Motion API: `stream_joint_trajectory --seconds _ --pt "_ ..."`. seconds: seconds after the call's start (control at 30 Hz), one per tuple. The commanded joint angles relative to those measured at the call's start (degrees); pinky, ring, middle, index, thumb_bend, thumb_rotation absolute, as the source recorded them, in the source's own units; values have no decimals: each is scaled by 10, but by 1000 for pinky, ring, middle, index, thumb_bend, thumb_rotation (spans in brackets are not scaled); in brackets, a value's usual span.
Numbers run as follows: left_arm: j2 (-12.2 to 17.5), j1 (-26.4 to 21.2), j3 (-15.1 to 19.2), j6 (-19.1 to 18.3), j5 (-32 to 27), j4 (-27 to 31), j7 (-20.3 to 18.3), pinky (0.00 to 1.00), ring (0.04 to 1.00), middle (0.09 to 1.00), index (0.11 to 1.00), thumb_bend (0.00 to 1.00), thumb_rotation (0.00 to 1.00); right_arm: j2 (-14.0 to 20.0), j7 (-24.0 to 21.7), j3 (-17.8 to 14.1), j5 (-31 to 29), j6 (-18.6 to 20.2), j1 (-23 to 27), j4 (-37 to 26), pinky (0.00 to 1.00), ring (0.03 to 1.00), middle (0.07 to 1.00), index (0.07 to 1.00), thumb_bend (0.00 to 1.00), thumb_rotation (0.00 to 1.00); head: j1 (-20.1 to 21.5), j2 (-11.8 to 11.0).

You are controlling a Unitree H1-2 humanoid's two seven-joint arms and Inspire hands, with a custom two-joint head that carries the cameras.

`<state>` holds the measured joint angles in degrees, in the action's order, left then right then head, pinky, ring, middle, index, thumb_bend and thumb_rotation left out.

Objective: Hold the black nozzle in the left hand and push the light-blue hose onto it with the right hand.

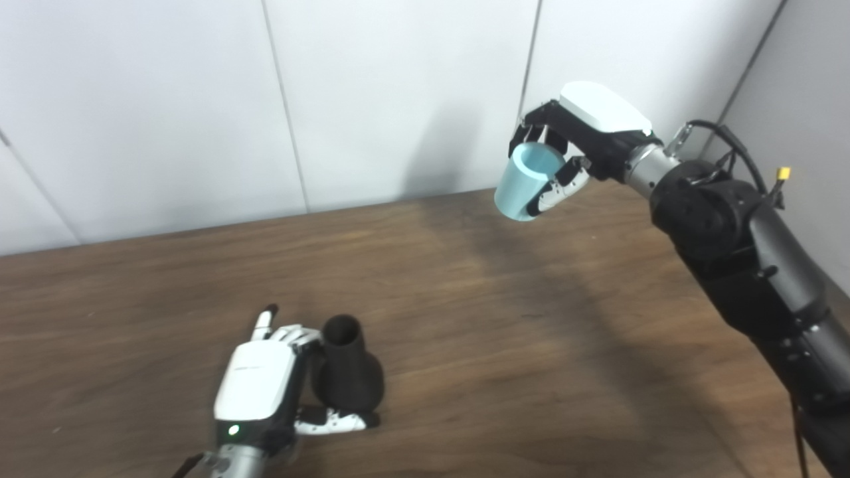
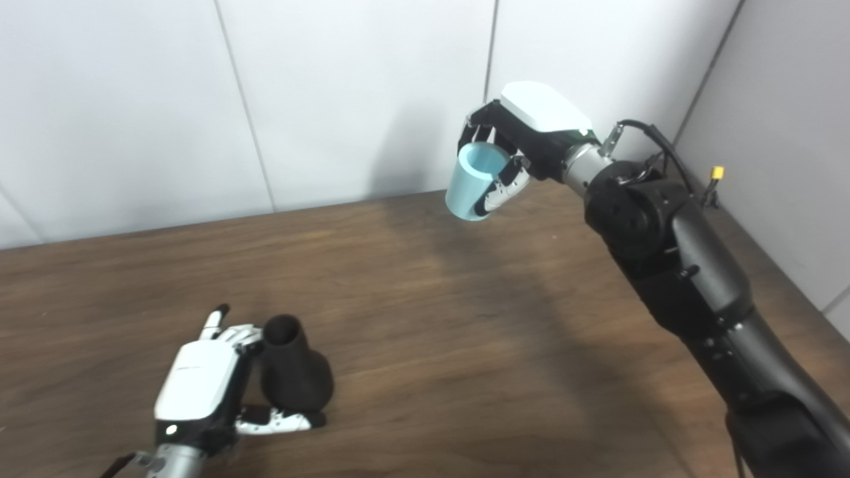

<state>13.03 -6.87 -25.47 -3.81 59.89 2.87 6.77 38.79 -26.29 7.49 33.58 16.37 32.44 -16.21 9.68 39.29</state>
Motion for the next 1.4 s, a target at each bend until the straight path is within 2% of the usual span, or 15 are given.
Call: stream_joint_trajectory --seconds 0.0,0.23,0.37,0.43,0.53,0.6,0.67,0.7,0.77,0.8,0.87,0.93,1.07,1.23,1.37 --pt "-8 4 -14 -4 17 -14 -10 1000 782 689 483 524 51 11 -7 -14 -24 -14 32 -27 410 418 509 497 503 0 -8 1" --pt "-27 0 -24 -12 30 -26 -1 1000 782 686 483 524 50 2 -62 -7 -85 -9 64 -70 400 406 511 517 500 0 -59 7" --pt "-34 -4 -34 -23 37 -31 -5 1000 789 690 483 523 51 -11 -87 23 -51 10 92 -104 375 393 511 513 500 0 -75 7" --pt "-36 -7 -39 -29 41 -33 -7 1000 795 693 483 523 51 -19 -92 31 -56 -4 100 -109 261 433 474 501 517 0 -80 5" --pt "-38 -10 -43 -31 42 -37 -7 1000 803 692 484 523 51 -29 -99 33 -77 -16 104 -110 287 374 490 518 515 0 -86 3" --pt "-41 -12 -45 -32 42 -41 -3 1000 803 693 484 523 51 -42 -116 41 -88 -5 114 -119 292 368 494 522 514 0 -92 2" --pt "-43 -13 -47 -33 42 -43 -1 1000 800 693 483 523 51 -52 -127 49 -86 4 121 -128 373 375 496 514 515 0 -96 1" --pt "-44 -13 -47 -34 42 -44 -1 1000 800 693 483 523 51 -56 -130 53 -82 5 124 -133 485 384 494 504 518 0 -97 1" --pt "-47 -14 -48 -36 41 -46 -1 1000 800 694 483 523 51 -60 -139 59 -76 8 128 -141 540 392 490 497 519 0 -99 1" --pt "-47 -14 -48 -36 41 -46 -1 1000 801 694 483 523 51 -63 -144 63 -71 11 130 -145 652 401 483 499 520 0 -100 1" --pt "-48 -15 -50 -37 42 -47 -1 1000 803 694 483 523 51 -67 -152 71 -63 20 133 -150 787 422 468 504 521 0 -101 1" --pt "-48 -17 -52 -40 43 -48 -2 1000 805 695 483 523 51 -71 -159 76 -58 26 132 -153 872 441 461 507 521 0 -101 2" --pt "-48 -18 -55 -44 43 -47 -5 1000 806 696 483 523 51 -73 -172 87 -55 23 124 -153 891 444 465 503 521 0 -102 3" --pt "-49 -18 -57 -48 43 -44 -7 1000 808 697 483 523 51 -77 -176 94 -48 23 114 -153 800 461 464 492 522 0 -102 6" --pt "-49 -18 -58 -49 43 -41 -8 1000 807 696 483 523 51 -79 -187 101 -43 35 111 -155 849 469 461 490 521 0 -101 8"
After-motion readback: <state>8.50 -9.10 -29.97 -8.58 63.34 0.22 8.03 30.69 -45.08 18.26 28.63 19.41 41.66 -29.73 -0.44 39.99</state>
